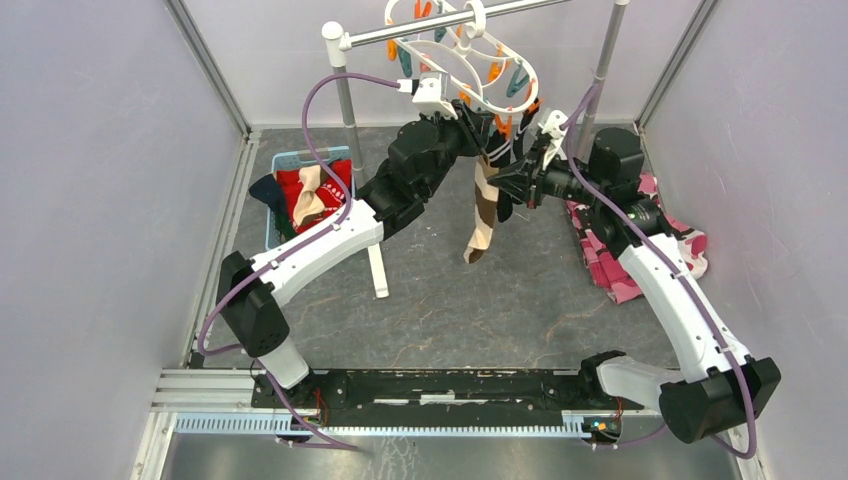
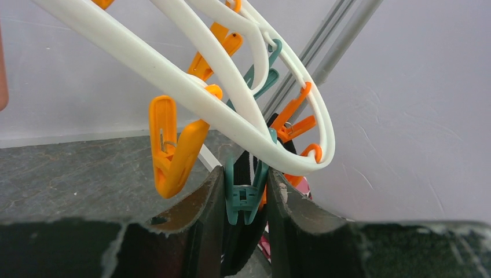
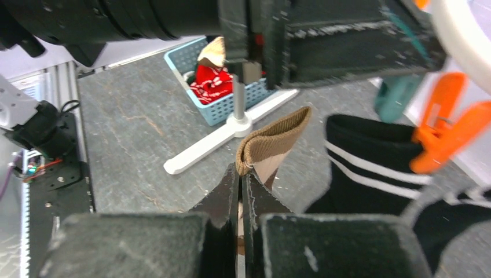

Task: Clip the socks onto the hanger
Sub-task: Open the clamp at the hanger, then clamp the sock onto the hanger.

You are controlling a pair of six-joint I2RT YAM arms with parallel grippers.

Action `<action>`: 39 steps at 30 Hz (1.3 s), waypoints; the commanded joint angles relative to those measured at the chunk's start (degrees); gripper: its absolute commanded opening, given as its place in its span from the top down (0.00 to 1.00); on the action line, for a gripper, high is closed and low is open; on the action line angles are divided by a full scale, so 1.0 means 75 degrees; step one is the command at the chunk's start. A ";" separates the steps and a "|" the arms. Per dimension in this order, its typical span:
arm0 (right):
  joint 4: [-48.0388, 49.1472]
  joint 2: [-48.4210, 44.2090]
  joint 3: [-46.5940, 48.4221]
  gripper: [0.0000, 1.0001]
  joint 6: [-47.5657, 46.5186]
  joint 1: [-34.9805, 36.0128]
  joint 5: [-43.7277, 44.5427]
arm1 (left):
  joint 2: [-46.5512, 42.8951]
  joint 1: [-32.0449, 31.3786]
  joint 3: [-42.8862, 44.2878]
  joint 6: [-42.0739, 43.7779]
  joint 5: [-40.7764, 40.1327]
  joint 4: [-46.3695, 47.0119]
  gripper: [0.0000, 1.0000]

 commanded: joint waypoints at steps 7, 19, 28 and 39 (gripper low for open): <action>0.0421 0.0370 0.0273 1.00 0.1000 0.1276 0.1751 | -0.0455 -0.0006 0.0362 0.0249 -0.0129 0.0172 0.98; 0.0879 0.0486 -0.0128 1.00 0.1905 0.1001 0.4417 | -0.0514 -0.0006 0.0351 0.0237 -0.0248 0.0025 0.97; 0.0931 0.0318 -0.0331 1.00 0.1943 0.0602 0.4291 | -0.0614 -0.0006 0.0292 0.0442 -0.0509 -0.0062 0.94; 0.0761 0.0070 -0.0463 1.00 0.1413 0.0593 0.2805 | -0.0907 -0.0006 -0.0015 0.0709 -0.0433 -0.0061 0.92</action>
